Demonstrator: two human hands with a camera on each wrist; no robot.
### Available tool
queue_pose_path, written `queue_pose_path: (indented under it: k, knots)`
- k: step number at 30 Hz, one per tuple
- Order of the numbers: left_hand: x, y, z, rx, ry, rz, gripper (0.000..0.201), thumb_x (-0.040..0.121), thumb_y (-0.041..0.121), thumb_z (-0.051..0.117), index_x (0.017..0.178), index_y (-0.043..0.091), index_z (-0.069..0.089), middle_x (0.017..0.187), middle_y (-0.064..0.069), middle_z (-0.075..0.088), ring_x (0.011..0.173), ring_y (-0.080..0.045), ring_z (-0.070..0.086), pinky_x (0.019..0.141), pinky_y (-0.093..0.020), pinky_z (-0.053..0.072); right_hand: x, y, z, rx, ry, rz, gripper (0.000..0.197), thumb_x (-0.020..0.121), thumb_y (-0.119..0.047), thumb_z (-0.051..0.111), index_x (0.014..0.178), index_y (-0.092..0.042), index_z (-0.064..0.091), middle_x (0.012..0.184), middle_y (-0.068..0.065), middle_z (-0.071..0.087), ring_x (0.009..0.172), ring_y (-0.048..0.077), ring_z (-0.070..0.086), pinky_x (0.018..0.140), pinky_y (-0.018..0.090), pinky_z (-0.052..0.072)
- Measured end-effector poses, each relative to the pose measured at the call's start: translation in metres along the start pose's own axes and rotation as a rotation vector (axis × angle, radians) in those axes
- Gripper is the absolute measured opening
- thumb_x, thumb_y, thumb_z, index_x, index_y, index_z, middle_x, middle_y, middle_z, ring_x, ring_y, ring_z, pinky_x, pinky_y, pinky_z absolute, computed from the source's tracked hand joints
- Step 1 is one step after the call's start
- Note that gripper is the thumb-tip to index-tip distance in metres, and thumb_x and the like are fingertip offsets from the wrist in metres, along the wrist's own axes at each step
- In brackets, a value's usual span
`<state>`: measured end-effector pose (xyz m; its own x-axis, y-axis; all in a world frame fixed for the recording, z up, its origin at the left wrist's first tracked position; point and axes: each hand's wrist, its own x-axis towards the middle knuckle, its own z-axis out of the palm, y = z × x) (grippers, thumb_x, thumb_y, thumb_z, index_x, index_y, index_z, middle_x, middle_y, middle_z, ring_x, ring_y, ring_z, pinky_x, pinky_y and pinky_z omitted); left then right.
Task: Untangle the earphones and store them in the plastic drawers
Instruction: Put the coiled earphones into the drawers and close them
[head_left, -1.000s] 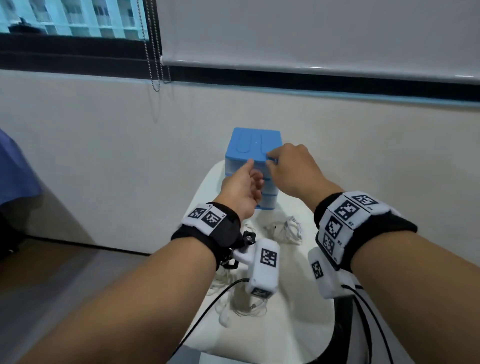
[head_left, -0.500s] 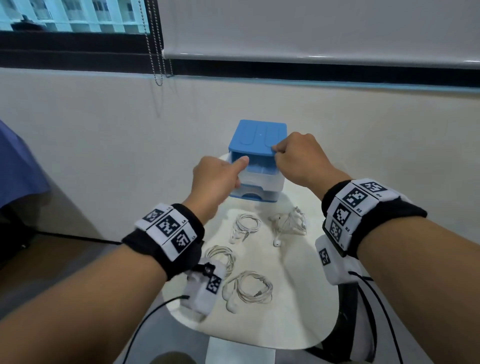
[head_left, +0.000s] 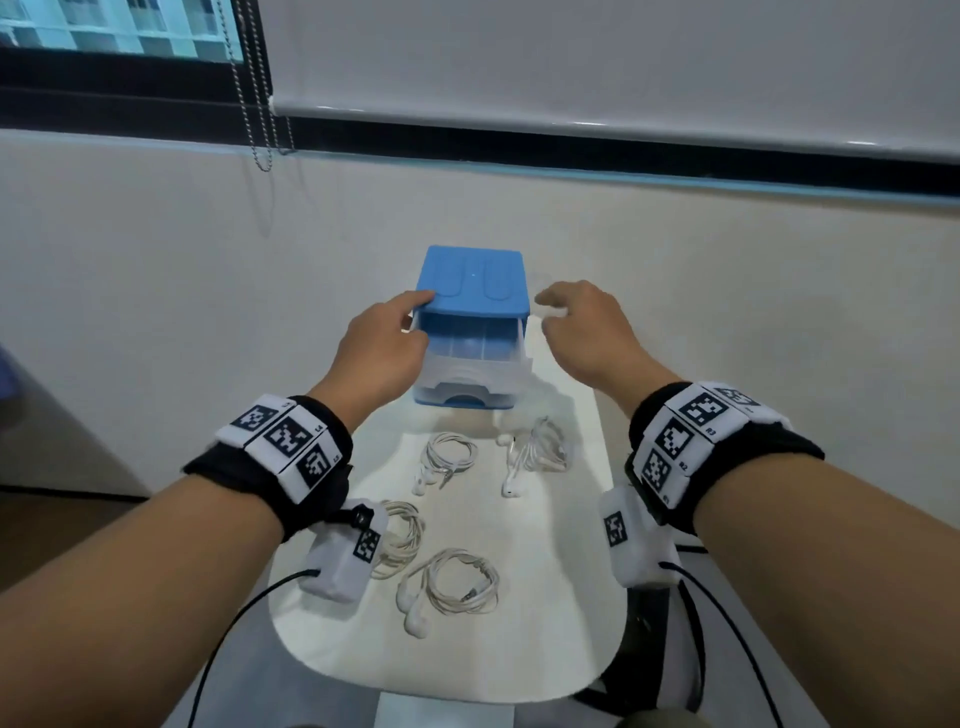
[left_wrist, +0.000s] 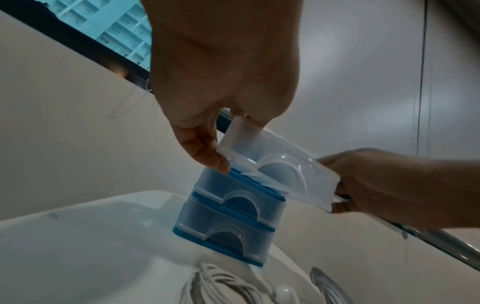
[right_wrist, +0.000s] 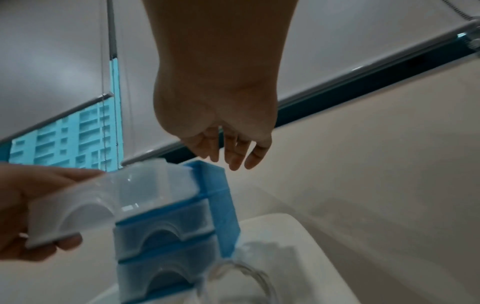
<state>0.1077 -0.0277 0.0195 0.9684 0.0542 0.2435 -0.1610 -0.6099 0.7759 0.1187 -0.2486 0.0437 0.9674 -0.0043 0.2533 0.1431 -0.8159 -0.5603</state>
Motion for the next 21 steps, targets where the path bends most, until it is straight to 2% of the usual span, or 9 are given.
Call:
queue_pose_path:
  k: [2, 4, 6, 8, 11, 15, 17, 19, 21]
  knots:
    - [0.0, 0.002, 0.0, -0.024, 0.008, -0.011, 0.05, 0.102, 0.015, 0.046, 0.148, 0.035, 0.055, 0.119, 0.003, 0.054, 0.108, -0.024, 0.058, 0.096, -0.042, 0.052, -0.007, 0.021, 0.005, -0.075, -0.098, 0.072, 0.045, 0.094, 0.001, 0.045, 0.13, -0.014, 0.067, 0.139, 0.008, 0.061, 0.127, 0.027, 0.056, 0.101, 0.029, 0.043]
    - [0.0, 0.003, 0.001, -0.087, 0.023, -0.035, 0.05, 0.102, 0.016, 0.044, 0.145, 0.036, 0.057, 0.119, 0.004, 0.056, 0.095, -0.02, 0.06, 0.092, -0.04, 0.055, -0.019, 0.035, 0.014, -0.191, -0.398, 0.084, 0.044, 0.096, -0.003, 0.05, 0.134, -0.017, 0.067, 0.139, 0.005, 0.062, 0.128, 0.026, 0.056, 0.103, 0.028, 0.042]
    - [0.0, 0.003, 0.001, -0.139, 0.032, -0.06, 0.05, 0.101, 0.016, 0.042, 0.143, 0.037, 0.06, 0.119, 0.006, 0.058, 0.083, -0.017, 0.06, 0.089, -0.045, 0.058, -0.031, 0.041, 0.022, -0.237, -0.542, 0.036, 0.041, 0.097, -0.011, 0.056, 0.135, -0.02, 0.067, 0.132, -0.001, 0.064, 0.122, 0.021, 0.058, 0.097, 0.023, 0.041]
    - [0.0, 0.002, 0.001, -0.147, 0.028, -0.063, 0.05, 0.101, 0.016, 0.041, 0.142, 0.038, 0.061, 0.122, 0.005, 0.059, 0.081, -0.017, 0.061, 0.088, -0.048, 0.06, -0.035, 0.046, 0.027, -0.213, -0.502, -0.005, 0.034, 0.096, -0.014, 0.059, 0.126, -0.021, 0.072, 0.117, -0.003, 0.067, 0.108, 0.016, 0.06, 0.088, 0.021, 0.041]
    - [-0.001, 0.0, -0.002, -0.146, 0.006, -0.064, 0.051, 0.101, 0.017, 0.041, 0.142, 0.039, 0.06, 0.127, 0.002, 0.06, 0.081, -0.017, 0.061, 0.086, -0.047, 0.062, -0.033, 0.054, 0.033, -0.271, -0.419, -0.058, 0.026, 0.091, -0.011, 0.063, 0.11, -0.018, 0.079, 0.102, -0.001, 0.074, 0.098, 0.019, 0.066, 0.082, 0.027, 0.05]
    - [0.0, 0.0, -0.005, -0.144, -0.032, -0.06, 0.052, 0.101, 0.017, 0.041, 0.145, 0.038, 0.058, 0.132, -0.001, 0.061, 0.078, -0.019, 0.058, 0.088, -0.049, 0.061, -0.029, 0.059, 0.025, -0.292, -0.37, -0.116, 0.011, 0.09, -0.01, 0.071, 0.097, -0.013, 0.08, 0.081, -0.001, 0.07, 0.081, 0.019, 0.064, 0.067, 0.025, 0.043]
    - [0.001, 0.001, -0.007, -0.148, -0.054, -0.062, 0.052, 0.101, 0.017, 0.041, 0.146, 0.038, 0.057, 0.138, -0.002, 0.059, 0.081, -0.02, 0.059, 0.089, -0.05, 0.06, -0.03, 0.055, 0.013, -0.293, -0.349, -0.143, 0.008, 0.091, -0.012, 0.072, 0.092, -0.012, 0.08, 0.076, -0.001, 0.07, 0.075, 0.019, 0.064, 0.066, 0.026, 0.045]
    - [0.003, 0.003, -0.01, -0.181, -0.086, -0.091, 0.053, 0.101, 0.016, 0.041, 0.146, 0.038, 0.056, 0.133, -0.001, 0.059, 0.082, -0.021, 0.059, 0.08, -0.048, 0.064, -0.031, 0.048, -0.002, -0.31, -0.322, -0.164, 0.008, 0.091, -0.012, 0.072, 0.09, -0.012, 0.08, 0.073, -0.001, 0.07, 0.074, 0.02, 0.065, 0.068, 0.029, 0.051]
    - [0.003, 0.004, -0.013, -0.234, -0.127, -0.134, 0.054, 0.1, 0.013, 0.041, 0.146, 0.038, 0.057, 0.125, -0.002, 0.056, 0.082, -0.023, 0.059, 0.064, -0.04, 0.064, -0.031, 0.039, -0.021, -0.342, -0.3, -0.163, 0.009, 0.09, -0.012, 0.073, 0.089, -0.014, 0.081, 0.069, -0.006, 0.068, 0.069, 0.014, 0.063, 0.065, 0.027, 0.049]
